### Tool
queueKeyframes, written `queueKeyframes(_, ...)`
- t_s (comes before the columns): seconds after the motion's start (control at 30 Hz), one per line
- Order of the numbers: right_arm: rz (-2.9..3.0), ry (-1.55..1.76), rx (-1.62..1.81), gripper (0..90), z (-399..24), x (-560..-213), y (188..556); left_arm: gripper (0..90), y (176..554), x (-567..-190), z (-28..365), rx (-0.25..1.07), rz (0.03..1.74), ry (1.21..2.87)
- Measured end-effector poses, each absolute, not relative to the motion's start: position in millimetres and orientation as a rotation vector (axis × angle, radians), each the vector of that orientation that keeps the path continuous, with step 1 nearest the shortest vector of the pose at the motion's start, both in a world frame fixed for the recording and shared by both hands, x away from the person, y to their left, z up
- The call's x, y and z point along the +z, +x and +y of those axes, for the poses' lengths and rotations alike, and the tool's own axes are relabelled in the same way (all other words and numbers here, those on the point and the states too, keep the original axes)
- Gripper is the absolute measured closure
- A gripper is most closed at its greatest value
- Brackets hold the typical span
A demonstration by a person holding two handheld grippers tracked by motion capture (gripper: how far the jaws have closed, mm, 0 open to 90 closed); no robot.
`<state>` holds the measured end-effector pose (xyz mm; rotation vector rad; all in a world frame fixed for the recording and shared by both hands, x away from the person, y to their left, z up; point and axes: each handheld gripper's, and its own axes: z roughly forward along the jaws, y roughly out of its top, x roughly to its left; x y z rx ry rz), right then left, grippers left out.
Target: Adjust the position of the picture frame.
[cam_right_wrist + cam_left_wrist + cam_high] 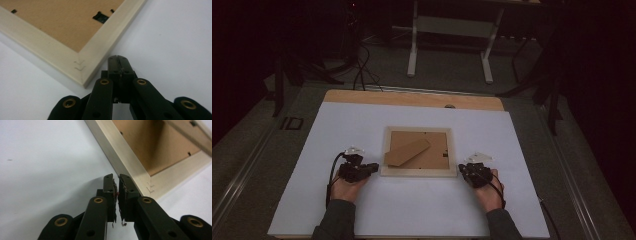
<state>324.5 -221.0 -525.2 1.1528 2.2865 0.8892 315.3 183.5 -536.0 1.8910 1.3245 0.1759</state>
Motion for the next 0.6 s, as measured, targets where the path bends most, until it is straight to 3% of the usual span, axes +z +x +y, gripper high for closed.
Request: queueKeyframes(0.6,2.217,1.202,0.944,78.9,-239,-521,326,69.0,313,-513,199,0.183,1.262,1.758)
